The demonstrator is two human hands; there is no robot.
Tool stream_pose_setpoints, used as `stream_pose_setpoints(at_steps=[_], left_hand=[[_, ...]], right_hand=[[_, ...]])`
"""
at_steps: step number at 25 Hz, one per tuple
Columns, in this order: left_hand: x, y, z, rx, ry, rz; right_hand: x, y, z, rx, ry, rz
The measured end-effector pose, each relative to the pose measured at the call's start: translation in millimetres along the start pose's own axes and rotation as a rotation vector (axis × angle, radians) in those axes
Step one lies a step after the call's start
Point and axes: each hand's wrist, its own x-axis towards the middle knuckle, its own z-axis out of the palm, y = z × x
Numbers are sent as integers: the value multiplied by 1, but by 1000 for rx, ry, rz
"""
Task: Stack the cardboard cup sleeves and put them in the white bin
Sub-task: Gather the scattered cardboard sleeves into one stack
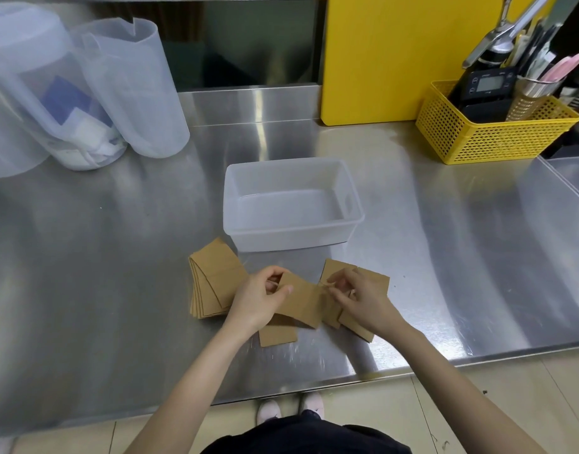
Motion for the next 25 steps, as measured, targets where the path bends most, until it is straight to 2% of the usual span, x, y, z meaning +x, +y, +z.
stream_pose_setpoints(at_steps=[4,8,12,16,25], left_hand=[[0,5,-10,-40,43,8],[-1,5,-14,-57,62,-1],[-3,4,-14,-43,72,2],[-5,2,-13,-59,87,-3],[-10,0,-17,-104,132,-30]], right_hand=[[4,19,-19,-106,151,170],[10,35,-21,-325,58,430],[14,39,-21,-236,41,534],[12,39,-19,-167,101,523],[-4,23,-20,257,272,287]])
